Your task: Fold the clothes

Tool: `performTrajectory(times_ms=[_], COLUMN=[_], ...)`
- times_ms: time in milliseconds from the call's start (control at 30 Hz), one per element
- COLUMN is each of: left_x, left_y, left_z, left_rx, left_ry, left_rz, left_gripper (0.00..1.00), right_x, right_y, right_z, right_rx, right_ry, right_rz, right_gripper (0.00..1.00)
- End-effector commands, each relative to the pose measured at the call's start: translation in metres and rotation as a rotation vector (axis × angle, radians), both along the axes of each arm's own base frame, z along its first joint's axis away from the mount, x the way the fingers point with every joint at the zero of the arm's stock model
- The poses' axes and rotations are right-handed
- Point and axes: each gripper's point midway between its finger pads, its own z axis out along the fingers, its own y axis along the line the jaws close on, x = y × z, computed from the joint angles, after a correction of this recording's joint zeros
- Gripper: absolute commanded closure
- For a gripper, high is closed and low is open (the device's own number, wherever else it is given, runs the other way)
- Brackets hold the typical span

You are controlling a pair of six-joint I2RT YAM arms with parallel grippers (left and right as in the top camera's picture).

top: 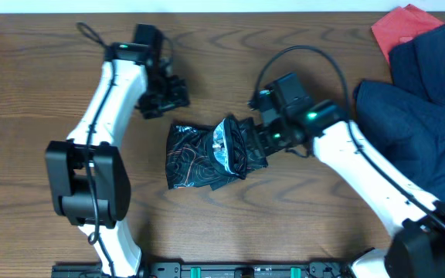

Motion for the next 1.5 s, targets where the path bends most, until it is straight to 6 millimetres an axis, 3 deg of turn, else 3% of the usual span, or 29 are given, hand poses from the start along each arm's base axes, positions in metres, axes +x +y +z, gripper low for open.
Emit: performTrajectory(times_ms=[0,167,200,300,367,433,600,767,933,1033,1333,1467], left_x=[-0.003,-0.01,-0.011,-0.014,-0.018,-0.023,-0.029,-0.028,-0.027,-0.022,-0.009,-0.005], left_y=[0.016,0.021,0.021,0.021,0.021,0.022,0.022,0.021,0.018,0.014,-0.017,-0.027], left_z=[0.0,-0.009,-0.012,-0.019,-0.025,-0.03,-0.039,-0.039,-0.039,-0.039,-0.038,-0.044], left_rx=[0.014,0.017,0.018,0.018,0.019,0.02,0.022,0.021,0.021,0.019,0.018,0.035], left_ry=[0.007,0.034,0.037,0.047,0.061,0.078,0.097,0.091,0.082,0.059,-0.03,-0.047], left_rz=[0.02,0.031,0.03,0.03,0.03,0.03,0.029,0.028,0.02,0.009,-0.117,-0.147], left_gripper=[0.28,0.27,0.27,0.27,0.27,0.27,0.27,0.27,0.27,0.27,0.27,0.27], right_x=[-0.01,-0.008,-0.008,-0.01,-0.005,0.011,0.048,0.056,0.042,0.029,0.018,0.006], right_y=[0.027,0.049,0.05,0.05,0.041,0.019,-0.024,-0.05,-0.059,-0.07,-0.05,-0.037], right_z=[-0.027,-0.072,-0.081,-0.094,-0.094,-0.085,-0.044,-0.051,-0.076,-0.081,-0.038,-0.045], right_rx=[-0.003,-0.047,-0.059,-0.075,-0.105,-0.167,-0.209,-0.238,-0.307,-0.358,-0.221,-0.185], right_ry=[0.042,0.076,0.085,0.105,0.101,0.055,-0.097,-0.067,0.023,0.079,0.061,0.108], right_rz=[0.094,0.074,0.069,0.072,0.035,-0.084,-0.249,-0.308,-0.299,-0.328,-0.276,-0.194], right_gripper=[0.41,0.47,0.54,0.99,0.99,0.99,0.99,0.95,0.83,0.76,0.72,0.72])
